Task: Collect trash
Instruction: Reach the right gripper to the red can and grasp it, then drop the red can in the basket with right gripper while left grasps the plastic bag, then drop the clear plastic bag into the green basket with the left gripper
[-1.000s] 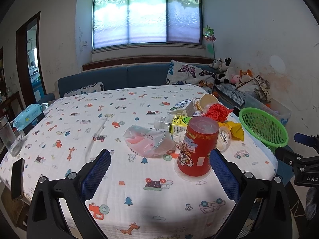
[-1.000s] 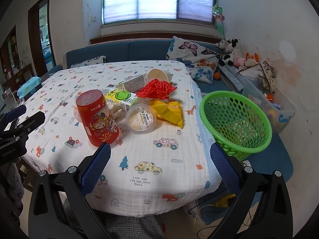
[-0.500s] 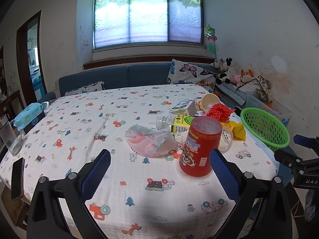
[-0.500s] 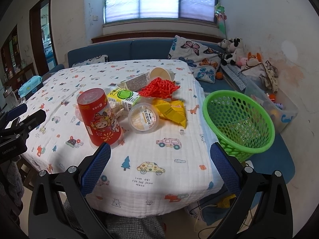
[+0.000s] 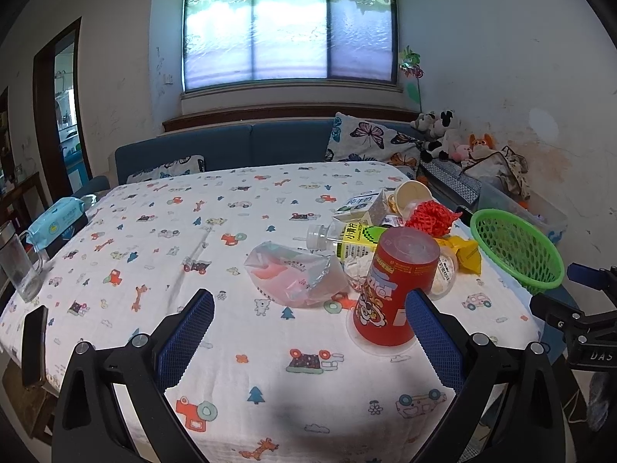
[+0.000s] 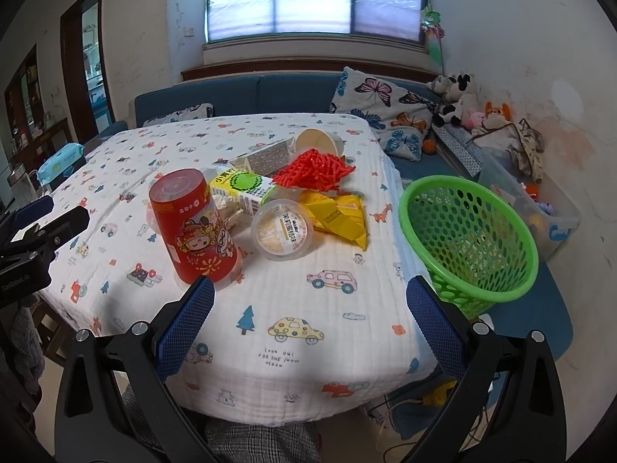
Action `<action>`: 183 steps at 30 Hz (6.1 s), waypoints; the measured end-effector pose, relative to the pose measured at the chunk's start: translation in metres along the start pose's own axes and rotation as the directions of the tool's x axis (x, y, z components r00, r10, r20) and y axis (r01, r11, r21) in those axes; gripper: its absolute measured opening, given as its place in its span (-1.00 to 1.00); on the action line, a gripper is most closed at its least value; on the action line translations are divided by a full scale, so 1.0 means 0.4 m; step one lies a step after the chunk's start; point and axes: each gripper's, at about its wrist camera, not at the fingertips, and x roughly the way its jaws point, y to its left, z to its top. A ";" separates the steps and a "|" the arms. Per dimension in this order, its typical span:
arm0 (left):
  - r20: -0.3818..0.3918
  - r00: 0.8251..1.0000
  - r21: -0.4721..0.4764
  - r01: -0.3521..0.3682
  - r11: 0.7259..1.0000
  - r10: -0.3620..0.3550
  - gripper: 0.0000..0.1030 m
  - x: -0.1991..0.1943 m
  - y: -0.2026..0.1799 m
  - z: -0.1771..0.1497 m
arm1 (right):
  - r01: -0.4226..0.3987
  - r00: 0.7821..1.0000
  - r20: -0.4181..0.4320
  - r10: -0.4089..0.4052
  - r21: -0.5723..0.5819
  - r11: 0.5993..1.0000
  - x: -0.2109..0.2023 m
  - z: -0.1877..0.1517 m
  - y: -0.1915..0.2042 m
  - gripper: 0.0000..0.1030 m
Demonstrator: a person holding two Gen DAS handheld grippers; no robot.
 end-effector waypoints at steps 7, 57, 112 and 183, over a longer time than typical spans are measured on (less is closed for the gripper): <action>-0.011 1.000 -0.009 -0.013 1.000 0.013 0.87 0.016 0.030 0.012 | -0.056 0.998 -0.003 0.056 -0.033 0.998 0.025 0.015 0.025 0.91; -0.138 0.989 0.106 0.064 0.992 -0.049 0.65 0.237 0.079 0.005 | -0.347 0.934 -0.125 0.334 -0.103 0.932 0.179 0.143 0.150 0.30; -0.106 0.901 0.236 0.435 0.869 -0.422 -0.80 0.218 -0.318 0.273 | 0.160 0.972 -0.216 -0.093 0.315 0.936 0.332 0.065 -0.670 0.30; -0.218 0.858 0.126 0.497 0.858 -0.465 0.07 0.360 -0.457 0.272 | 0.026 0.996 -0.093 -0.001 0.266 0.963 0.164 0.051 -0.521 0.61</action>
